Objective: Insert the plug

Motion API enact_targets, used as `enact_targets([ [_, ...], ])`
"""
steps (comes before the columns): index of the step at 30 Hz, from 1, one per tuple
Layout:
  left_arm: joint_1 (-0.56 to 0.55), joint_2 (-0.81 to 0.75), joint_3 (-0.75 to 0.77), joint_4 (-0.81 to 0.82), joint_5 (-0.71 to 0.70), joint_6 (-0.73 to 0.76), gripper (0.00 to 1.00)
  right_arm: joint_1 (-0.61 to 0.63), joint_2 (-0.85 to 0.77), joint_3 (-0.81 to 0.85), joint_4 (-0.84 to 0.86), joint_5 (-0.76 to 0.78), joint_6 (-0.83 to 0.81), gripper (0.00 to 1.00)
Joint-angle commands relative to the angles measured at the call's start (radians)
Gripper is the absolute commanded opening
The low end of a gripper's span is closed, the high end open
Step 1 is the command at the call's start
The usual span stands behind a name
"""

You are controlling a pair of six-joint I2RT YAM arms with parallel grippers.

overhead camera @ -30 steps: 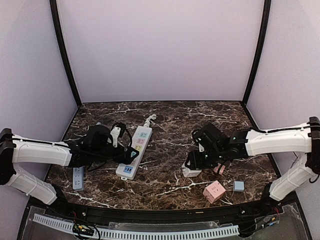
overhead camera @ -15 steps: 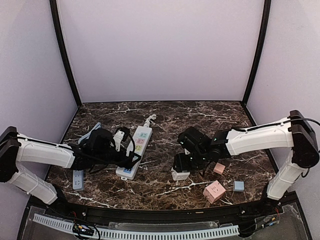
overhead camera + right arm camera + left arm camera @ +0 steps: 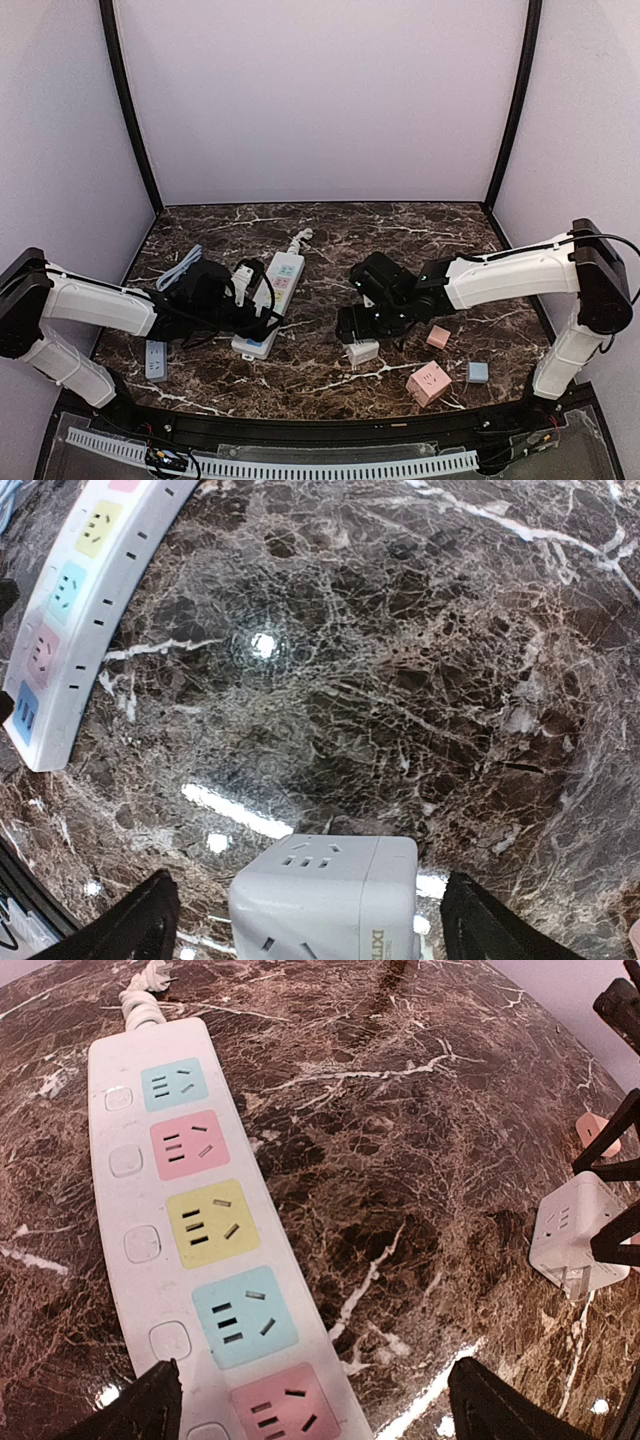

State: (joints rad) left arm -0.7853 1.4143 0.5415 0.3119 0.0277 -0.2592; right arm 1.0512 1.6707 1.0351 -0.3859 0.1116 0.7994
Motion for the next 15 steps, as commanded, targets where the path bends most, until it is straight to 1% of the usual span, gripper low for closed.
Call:
enact_targets([
  [1, -0.014, -0.005, 0.006, 0.023, 0.019, 0.060, 0.93, 0.005, -0.077, 0.041, 0.039, 0.025, -0.061, 0.97],
  [5, -0.022, -0.001, -0.016, 0.101, 0.015, 0.107, 0.93, 0.004, -0.121, 0.057, 0.031, 0.046, -0.113, 0.99],
  [6, -0.023, 0.001, -0.017, 0.115, 0.040, 0.119, 0.93, 0.004, -0.135, 0.055, 0.031, 0.059, -0.124, 0.99],
  [7, -0.024, 0.003, -0.014, 0.114, 0.065, 0.153, 0.93, 0.004, -0.152, 0.051, 0.032, 0.078, -0.139, 0.99],
  [10, -0.037, 0.004, 0.011, 0.088, 0.135, 0.193, 0.94, 0.005, -0.225, 0.015, 0.051, 0.153, -0.192, 0.99],
  [13, -0.062, 0.013, 0.045, 0.043, 0.159, 0.219, 0.94, 0.005, -0.310, -0.032, 0.056, 0.233, -0.231, 0.99],
  [15, -0.095, 0.029, 0.067, 0.020, 0.160, 0.238, 0.98, 0.005, -0.371, -0.073, 0.081, 0.238, -0.248, 0.98],
])
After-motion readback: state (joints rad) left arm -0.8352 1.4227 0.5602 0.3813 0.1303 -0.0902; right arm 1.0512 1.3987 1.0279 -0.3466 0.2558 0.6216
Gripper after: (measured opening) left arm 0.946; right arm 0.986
